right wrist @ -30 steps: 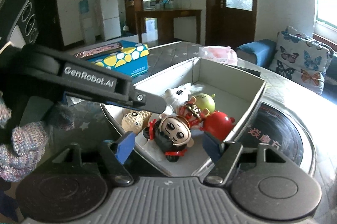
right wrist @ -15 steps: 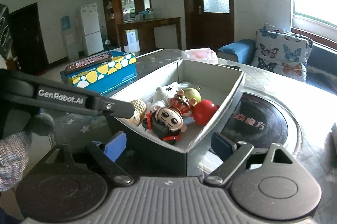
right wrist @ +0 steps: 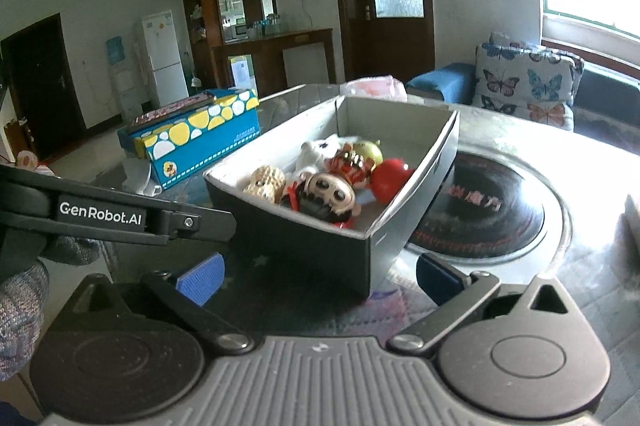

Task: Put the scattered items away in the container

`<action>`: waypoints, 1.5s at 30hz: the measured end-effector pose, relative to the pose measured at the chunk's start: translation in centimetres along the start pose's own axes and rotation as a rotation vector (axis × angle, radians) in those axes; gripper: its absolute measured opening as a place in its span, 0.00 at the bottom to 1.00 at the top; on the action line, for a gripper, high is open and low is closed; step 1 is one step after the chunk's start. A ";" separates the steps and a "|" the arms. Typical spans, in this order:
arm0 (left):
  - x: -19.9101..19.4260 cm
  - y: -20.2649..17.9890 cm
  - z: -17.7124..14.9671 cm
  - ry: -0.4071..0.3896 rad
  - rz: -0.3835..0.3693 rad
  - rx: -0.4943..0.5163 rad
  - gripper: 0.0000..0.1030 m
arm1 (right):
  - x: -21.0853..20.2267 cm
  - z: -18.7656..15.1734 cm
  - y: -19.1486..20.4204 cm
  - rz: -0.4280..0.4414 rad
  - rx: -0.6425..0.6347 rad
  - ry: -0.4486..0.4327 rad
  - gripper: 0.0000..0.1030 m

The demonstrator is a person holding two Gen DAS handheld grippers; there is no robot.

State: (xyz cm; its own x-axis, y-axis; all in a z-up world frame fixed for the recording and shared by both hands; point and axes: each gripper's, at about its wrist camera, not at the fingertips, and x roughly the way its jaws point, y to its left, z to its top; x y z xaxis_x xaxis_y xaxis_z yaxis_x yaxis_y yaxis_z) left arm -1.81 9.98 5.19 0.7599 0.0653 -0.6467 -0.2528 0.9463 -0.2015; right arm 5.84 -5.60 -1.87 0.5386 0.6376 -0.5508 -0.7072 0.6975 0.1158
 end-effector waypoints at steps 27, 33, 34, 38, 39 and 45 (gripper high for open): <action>2.2 1.1 -2.8 0.050 0.064 -0.020 0.37 | 2.3 -2.6 1.1 -0.077 0.081 0.096 1.00; 2.4 0.8 -2.8 0.046 0.086 0.001 0.37 | 2.6 -2.8 1.2 -0.086 0.079 0.105 1.00; 2.4 0.7 -2.8 0.044 0.088 0.006 0.37 | 2.6 -2.8 1.2 -0.085 0.079 0.105 1.00; 2.6 0.4 -2.8 0.039 0.102 0.019 0.37 | 2.8 -2.8 1.3 -0.087 0.080 0.107 1.00; 2.7 0.4 -2.8 0.039 0.106 0.020 0.37 | 2.8 -2.8 1.3 -0.088 0.080 0.108 1.00; 3.0 0.3 -2.7 0.040 0.125 0.028 0.37 | 3.0 -2.7 1.2 -0.095 0.085 0.112 1.00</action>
State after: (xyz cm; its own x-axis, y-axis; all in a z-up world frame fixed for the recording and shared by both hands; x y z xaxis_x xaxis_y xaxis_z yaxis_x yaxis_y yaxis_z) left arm -1.23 9.59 1.16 0.6987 0.1709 -0.6947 -0.3269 0.9400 -0.0975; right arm 5.37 -3.77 -5.60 0.5431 0.5303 -0.6510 -0.6120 0.7808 0.1255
